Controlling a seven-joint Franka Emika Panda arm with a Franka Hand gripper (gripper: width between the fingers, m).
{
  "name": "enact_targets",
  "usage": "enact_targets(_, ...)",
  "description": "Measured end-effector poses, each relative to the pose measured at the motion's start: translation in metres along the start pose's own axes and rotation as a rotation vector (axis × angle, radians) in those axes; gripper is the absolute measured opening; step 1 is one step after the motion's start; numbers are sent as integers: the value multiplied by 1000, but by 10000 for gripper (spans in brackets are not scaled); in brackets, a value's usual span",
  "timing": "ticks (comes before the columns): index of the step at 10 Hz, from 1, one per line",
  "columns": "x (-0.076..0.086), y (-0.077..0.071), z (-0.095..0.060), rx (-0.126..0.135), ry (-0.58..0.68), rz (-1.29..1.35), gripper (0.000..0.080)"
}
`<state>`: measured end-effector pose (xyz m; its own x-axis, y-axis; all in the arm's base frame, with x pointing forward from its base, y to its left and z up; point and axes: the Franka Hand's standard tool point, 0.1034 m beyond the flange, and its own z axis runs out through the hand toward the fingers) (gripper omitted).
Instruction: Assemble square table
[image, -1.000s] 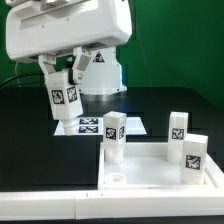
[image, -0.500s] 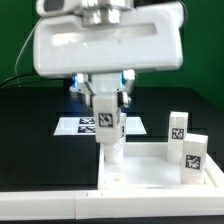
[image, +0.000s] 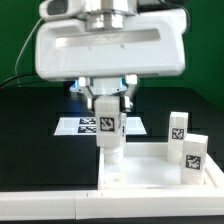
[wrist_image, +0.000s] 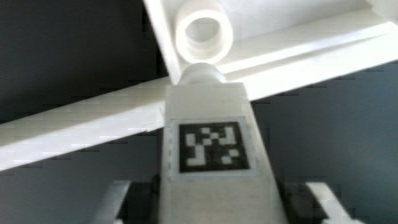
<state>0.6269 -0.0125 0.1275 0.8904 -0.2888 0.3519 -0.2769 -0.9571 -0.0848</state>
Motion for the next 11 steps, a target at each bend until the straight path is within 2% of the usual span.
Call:
enact_targets(5, -17, -1, 24, -19, -25, -11, 285)
enact_targets(9, -24, -4, 34, -28, -10, -17, 285)
enact_targets(11, -21, -4, 36, -31, 16, -20, 285)
